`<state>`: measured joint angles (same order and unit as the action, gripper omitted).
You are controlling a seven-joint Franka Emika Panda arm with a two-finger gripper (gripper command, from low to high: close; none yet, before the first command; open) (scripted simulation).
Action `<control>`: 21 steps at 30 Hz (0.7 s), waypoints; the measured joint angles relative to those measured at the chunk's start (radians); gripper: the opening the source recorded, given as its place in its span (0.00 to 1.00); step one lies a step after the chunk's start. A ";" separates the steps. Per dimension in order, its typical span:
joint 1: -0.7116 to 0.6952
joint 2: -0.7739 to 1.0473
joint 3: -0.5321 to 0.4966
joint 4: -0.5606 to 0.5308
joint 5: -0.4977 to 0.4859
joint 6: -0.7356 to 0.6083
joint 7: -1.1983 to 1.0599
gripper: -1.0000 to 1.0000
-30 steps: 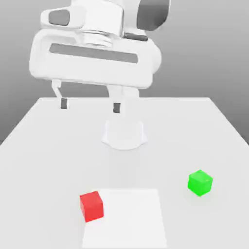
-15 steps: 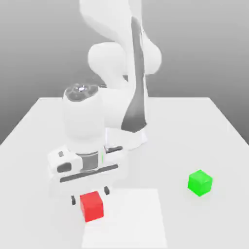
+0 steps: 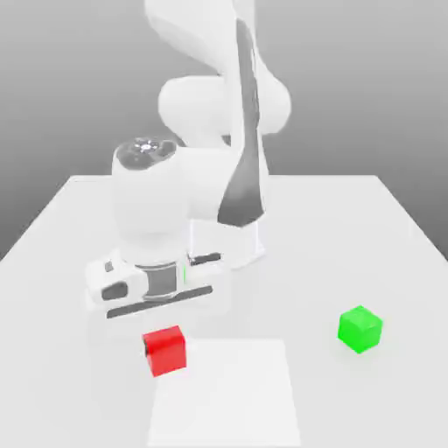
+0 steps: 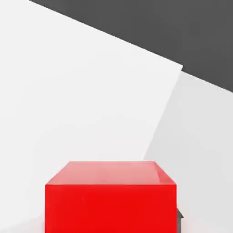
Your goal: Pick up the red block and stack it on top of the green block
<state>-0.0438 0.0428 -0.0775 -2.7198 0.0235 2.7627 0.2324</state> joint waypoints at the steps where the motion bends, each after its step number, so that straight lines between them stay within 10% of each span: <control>1: 0.033 -0.014 0.016 -0.005 0.001 -0.008 0.047 0.00; 21: 0.426 -0.137 0.384 -0.101 0.037 -0.031 0.937 0.00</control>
<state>0.3821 -0.0945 0.3068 -2.8208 0.0602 2.7321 1.1697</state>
